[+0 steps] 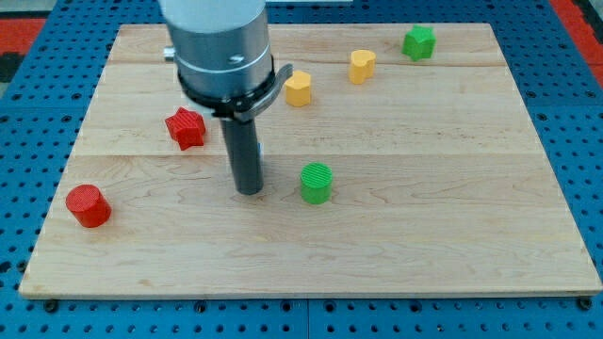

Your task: Nudge green circle a bit right

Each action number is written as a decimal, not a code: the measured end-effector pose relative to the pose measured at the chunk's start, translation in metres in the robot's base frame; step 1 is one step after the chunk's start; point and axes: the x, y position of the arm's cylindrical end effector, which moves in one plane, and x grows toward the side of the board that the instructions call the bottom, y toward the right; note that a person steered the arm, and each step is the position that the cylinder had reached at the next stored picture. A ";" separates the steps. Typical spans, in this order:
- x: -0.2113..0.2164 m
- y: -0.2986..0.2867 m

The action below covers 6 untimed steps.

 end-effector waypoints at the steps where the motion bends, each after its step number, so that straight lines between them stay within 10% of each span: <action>1: 0.000 0.038; 2: -0.027 0.080; 5: 0.014 -0.033; 6: -0.008 0.055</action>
